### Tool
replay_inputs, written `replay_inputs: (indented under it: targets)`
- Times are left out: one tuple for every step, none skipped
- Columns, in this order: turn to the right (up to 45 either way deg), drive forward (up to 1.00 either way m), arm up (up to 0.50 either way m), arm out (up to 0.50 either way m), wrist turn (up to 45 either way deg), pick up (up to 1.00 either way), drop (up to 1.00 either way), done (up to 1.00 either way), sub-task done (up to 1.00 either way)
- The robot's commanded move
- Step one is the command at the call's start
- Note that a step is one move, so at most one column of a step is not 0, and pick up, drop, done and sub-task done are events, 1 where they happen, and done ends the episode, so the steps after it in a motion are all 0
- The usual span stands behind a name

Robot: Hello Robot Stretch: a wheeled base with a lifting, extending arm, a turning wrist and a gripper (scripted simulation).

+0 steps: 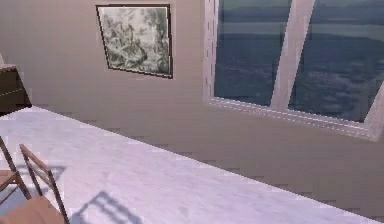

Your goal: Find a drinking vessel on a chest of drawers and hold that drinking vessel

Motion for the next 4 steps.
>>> replay_inputs:
  targets:
    - [39.0, 0.0, 0.0, 0.0, 0.0, 0.0, 0.0, 0.0, 0.0]
    - [0.0, 0.05, 0.0, 0.0, 0.0, 0.0, 0.0, 0.0, 0.0]
    - [-45.0, 0.0, 0.0, 0.0, 0.0, 0.0, 0.0, 0.0, 0.0]
    - [-3.0, 0.0, 0.0, 0.0, 0.0, 0.0, 0.0, 0.0, 0.0]
